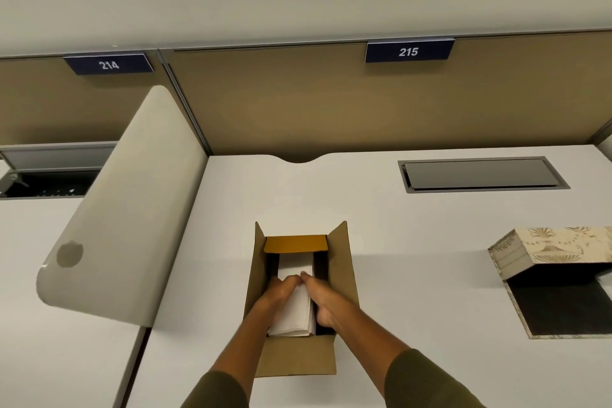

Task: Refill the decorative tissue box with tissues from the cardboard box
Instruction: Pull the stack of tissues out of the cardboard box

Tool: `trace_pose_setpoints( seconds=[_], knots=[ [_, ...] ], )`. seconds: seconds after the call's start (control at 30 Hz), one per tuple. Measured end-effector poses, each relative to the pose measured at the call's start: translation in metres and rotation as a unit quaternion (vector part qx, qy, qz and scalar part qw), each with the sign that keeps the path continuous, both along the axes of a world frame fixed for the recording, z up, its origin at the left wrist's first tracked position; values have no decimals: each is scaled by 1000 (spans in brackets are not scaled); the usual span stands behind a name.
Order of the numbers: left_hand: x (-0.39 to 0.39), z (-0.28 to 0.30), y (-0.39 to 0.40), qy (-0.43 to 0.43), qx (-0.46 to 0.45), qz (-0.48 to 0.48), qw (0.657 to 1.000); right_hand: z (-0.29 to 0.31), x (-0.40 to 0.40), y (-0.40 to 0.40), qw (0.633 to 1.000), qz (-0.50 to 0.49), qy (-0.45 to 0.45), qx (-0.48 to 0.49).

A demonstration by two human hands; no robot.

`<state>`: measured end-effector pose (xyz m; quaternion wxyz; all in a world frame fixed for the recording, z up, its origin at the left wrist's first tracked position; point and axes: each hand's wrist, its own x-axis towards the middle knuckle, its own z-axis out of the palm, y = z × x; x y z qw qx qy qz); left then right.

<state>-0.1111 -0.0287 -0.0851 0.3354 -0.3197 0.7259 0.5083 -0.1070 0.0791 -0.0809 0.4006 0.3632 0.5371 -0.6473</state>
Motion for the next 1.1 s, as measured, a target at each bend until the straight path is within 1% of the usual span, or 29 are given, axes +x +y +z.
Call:
trace_pose_setpoints(
  seconds=[0.07,0.27,0.4,0.5,0.73,0.8,0.97,1.1],
  knots=[
    [-2,4,-4,-1,4,3,1000,5,-1,-2,1000,-3,3,-12],
    [0,23,-12,-12,75,17,997,24,-1,-2,999,27,27,-4],
    [3,32,-15,2,107,33,994,30,-1,3,998,20,49,-13],
    [4,39,-16,36,121,49,991,38,0,9,997,14,61,-35],
    [6,64,-14,89,55,-6,994,62,0,17,997,14,54,-60],
    [7,71,-16,98,37,-6,995,70,0,17,996,18,58,-62],
    [15,108,-7,145,79,18,986,92,0,24,992,8,97,-81],
    [27,145,3,194,131,-1,972,129,7,44,985,-21,140,-96]
  ],
)
